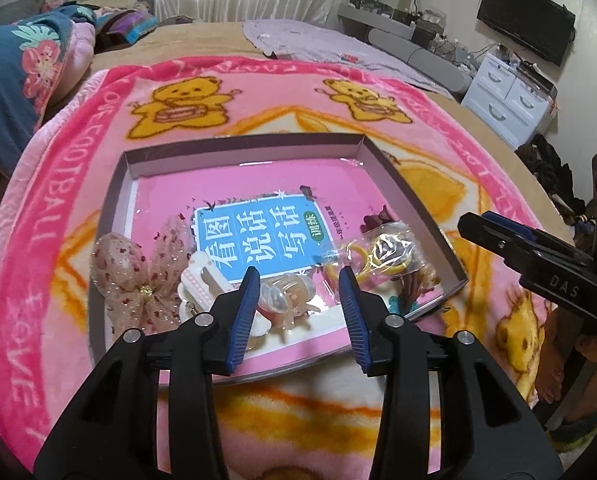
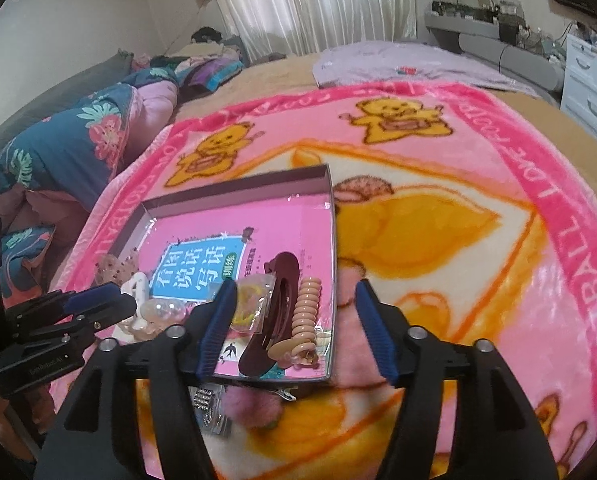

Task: Organize jewelry
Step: 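Lower the pearl clip and hair tie into the box and open both tools, then withdraw both tools from the box toward the remaining jewelry, then grasp the white pearl-earring card with the left tool while the right tool grasps the pink pom-pom clip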

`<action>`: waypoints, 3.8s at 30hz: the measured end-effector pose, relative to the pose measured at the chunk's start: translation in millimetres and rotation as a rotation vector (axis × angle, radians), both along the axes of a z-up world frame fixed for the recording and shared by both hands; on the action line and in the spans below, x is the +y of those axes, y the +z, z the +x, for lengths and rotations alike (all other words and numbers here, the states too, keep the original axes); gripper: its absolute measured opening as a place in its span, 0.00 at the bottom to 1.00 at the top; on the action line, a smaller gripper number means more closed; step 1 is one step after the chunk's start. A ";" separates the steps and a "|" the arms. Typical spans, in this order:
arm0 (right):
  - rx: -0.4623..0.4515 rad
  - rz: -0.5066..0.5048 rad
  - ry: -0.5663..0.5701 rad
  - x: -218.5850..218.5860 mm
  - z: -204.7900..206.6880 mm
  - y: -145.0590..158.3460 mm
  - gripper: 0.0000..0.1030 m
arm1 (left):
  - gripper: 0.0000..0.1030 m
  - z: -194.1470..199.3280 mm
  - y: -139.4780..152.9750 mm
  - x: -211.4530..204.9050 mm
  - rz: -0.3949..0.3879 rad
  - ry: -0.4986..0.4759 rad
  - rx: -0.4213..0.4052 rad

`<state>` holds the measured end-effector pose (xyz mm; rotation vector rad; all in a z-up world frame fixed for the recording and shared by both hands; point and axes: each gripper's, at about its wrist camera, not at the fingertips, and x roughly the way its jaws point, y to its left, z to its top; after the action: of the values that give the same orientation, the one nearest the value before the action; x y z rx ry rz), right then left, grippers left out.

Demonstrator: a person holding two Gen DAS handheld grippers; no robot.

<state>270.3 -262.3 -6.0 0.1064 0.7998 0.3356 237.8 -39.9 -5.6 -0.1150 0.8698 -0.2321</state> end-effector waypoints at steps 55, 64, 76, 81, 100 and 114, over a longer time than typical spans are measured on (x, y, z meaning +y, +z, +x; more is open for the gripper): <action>-0.129 -0.056 0.080 0.3 -116.4 33.6 0.87 | 0.91 -143.0 23.9 39.4 0.031 0.114 -0.031; -0.085 -0.062 0.105 4.9 -123.5 20.0 0.87 | 0.91 -165.6 -6.7 19.9 0.022 0.044 0.065; -0.061 -0.079 0.097 2.0 -126.2 10.8 0.87 | 0.73 -186.4 -44.3 -6.2 0.009 -0.044 0.152; -0.050 -0.081 0.097 2.7 -124.0 5.3 0.87 | 0.66 -174.1 -51.8 -6.3 0.024 -0.022 0.145; 0.161 -0.047 0.034 11.8 -60.6 -53.3 0.74 | 0.28 -127.5 -61.9 -4.9 0.021 -0.001 0.136; 0.256 0.121 0.041 18.1 -33.2 -75.1 0.36 | 0.27 -131.0 -50.7 -12.3 -0.006 -0.047 0.112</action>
<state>237.2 -244.1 -81.2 0.2500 1.0362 0.4145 106.8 -52.2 -56.2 -0.1139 0.9840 -0.2741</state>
